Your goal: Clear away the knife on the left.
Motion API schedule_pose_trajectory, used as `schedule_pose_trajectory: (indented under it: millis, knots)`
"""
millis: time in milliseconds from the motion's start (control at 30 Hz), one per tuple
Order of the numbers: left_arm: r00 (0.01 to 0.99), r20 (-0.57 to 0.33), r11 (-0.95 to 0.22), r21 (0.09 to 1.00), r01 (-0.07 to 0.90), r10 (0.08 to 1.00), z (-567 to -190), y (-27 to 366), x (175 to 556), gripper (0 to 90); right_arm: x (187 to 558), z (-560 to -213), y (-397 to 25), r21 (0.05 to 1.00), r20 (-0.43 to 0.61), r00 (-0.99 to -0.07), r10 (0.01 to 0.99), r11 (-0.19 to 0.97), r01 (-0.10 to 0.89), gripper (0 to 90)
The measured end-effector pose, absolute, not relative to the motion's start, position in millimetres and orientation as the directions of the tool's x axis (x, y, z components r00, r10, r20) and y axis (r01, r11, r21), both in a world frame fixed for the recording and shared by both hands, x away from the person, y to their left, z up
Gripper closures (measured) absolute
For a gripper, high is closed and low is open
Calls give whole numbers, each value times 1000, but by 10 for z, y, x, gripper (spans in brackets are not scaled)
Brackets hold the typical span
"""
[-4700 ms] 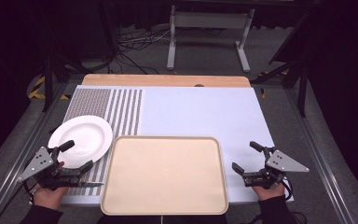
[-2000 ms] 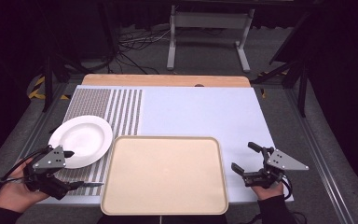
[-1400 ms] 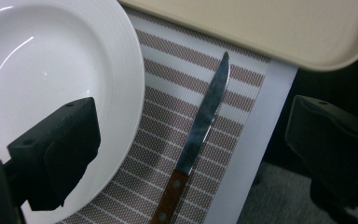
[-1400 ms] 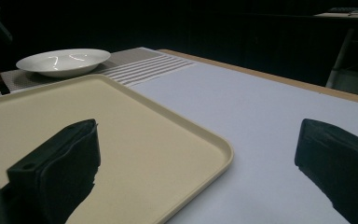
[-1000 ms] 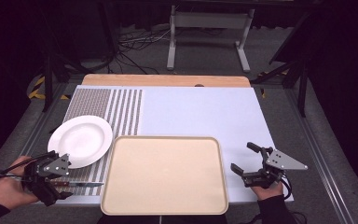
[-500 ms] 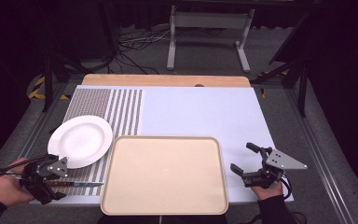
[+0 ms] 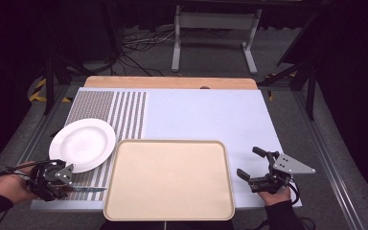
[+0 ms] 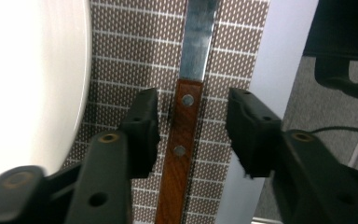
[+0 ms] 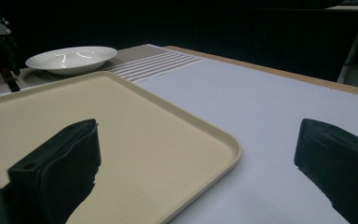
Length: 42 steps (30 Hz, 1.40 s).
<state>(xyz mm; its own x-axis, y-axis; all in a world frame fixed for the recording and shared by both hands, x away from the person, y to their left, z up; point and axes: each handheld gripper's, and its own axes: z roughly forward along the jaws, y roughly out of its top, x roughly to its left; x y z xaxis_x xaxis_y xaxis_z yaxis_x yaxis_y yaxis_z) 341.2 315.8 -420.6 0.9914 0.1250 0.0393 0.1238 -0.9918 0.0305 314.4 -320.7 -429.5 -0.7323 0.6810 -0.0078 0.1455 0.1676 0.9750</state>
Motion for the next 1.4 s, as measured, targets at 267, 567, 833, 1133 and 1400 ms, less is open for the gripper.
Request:
schedule_pose_trajectory:
  millis: [267,567,833,1133,1400]
  knots:
    - [996,48,-996,-41,79,77,-4237,3120,3444,726,3144,-4300,-3204,975,-4,-737,676,168,148,13]
    - [998,45,-996,-77,37,33,-4252,3081,3440,772,3143,-4302,-3202,975,-7,-742,670,171,145,13]
    - [998,52,-995,-91,32,27,-4242,3072,3430,776,3141,-4304,-3206,975,0,-742,670,167,150,13]
    - [997,62,-995,-79,53,48,-4228,3124,3432,776,3151,-4310,-3206,974,4,-745,667,166,155,13]
    - [993,66,-994,-49,101,98,-4051,3157,3424,777,3148,-4306,-3214,974,7,-741,672,162,156,13]
